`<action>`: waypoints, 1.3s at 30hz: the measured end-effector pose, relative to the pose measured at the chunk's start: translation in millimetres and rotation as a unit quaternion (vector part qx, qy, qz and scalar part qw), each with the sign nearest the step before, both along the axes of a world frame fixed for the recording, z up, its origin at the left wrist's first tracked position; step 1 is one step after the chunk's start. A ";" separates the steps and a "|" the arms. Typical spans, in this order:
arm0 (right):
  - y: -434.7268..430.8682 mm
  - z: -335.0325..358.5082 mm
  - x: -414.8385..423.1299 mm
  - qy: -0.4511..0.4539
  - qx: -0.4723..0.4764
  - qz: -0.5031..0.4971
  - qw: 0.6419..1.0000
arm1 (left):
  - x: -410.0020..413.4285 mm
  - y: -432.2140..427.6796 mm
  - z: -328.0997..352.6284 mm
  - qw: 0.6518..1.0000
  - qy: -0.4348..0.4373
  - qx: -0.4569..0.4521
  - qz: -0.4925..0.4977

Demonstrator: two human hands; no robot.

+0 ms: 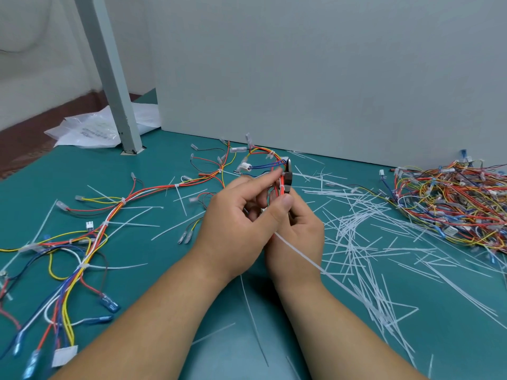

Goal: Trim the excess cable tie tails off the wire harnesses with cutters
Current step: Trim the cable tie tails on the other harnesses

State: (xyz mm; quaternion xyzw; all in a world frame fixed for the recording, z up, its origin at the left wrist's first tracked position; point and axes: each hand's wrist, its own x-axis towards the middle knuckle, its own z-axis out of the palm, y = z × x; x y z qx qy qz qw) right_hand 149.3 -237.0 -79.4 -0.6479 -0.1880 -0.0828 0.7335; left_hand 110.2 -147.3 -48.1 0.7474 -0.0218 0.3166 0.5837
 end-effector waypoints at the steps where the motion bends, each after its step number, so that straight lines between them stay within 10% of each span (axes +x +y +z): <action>1: 0.4 0.8 0.1 0.004 0.003 -0.003 1.000 | -0.2 -0.5 0.2 1.000 -0.001 0.002 -0.001; 39: 0.7 5.4 1.6 0.055 0.041 -0.029 0.997 | -7.1 -2.7 5.7 0.998 -0.011 0.053 0.027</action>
